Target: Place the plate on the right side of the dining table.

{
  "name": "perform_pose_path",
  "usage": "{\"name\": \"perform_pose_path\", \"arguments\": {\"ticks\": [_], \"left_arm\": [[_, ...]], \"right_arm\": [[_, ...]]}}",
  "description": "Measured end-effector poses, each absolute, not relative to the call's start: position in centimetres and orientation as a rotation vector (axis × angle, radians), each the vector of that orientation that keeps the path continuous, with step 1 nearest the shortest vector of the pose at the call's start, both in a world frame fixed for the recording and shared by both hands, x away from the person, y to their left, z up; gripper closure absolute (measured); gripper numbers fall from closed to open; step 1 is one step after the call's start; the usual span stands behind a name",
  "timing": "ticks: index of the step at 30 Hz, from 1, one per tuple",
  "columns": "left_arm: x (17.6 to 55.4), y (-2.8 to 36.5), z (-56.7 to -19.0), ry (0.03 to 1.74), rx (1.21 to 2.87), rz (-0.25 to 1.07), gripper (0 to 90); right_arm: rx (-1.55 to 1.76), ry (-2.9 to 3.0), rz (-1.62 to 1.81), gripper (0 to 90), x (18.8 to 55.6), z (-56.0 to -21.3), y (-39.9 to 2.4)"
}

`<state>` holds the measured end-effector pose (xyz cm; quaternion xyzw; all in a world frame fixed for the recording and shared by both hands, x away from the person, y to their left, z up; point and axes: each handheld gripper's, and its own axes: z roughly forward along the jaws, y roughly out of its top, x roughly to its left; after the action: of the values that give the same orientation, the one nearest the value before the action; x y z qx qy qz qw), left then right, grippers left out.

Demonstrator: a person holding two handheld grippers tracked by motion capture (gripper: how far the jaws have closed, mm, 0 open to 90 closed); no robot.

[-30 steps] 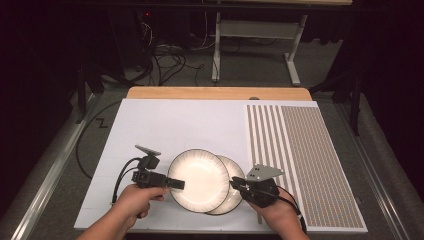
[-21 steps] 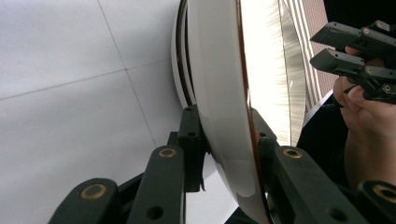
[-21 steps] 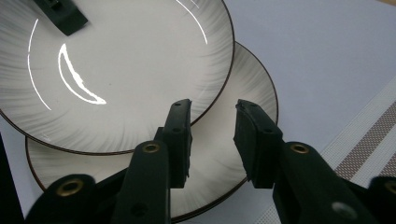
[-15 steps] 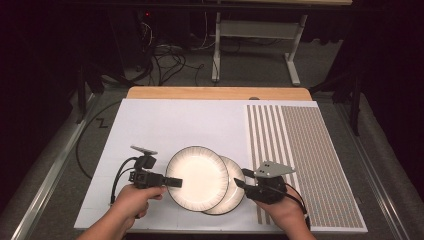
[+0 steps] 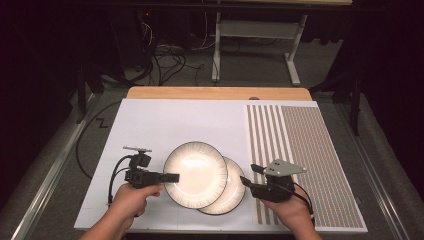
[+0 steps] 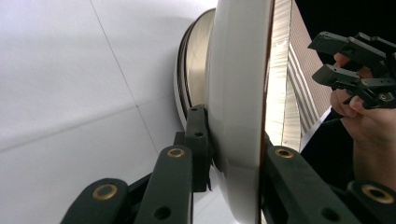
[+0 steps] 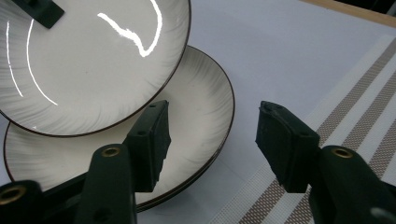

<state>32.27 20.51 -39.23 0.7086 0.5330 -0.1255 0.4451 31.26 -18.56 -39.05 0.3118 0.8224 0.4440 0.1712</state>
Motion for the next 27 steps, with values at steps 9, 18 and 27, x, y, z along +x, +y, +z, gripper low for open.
{"name": "perform_pose_path", "arguments": {"ticks": [9,18,27], "left_arm": [[32.1,20.7,-39.1,1.262,1.752,-0.234,78.8],[32.2,21.0,-39.1,1.218,1.741,-0.12,78.7],[31.3,20.7,-39.0,1.105,1.746,-0.014,78.9]], "right_arm": [[0.9,2.284,1.281,34.0,31.3,-38.8,-19.8],[0.923,2.235,1.3,24.2,31.3,-38.7,-21.2],[0.933,2.184,1.301,16.4,30.9,-38.6,-22.3]]}}
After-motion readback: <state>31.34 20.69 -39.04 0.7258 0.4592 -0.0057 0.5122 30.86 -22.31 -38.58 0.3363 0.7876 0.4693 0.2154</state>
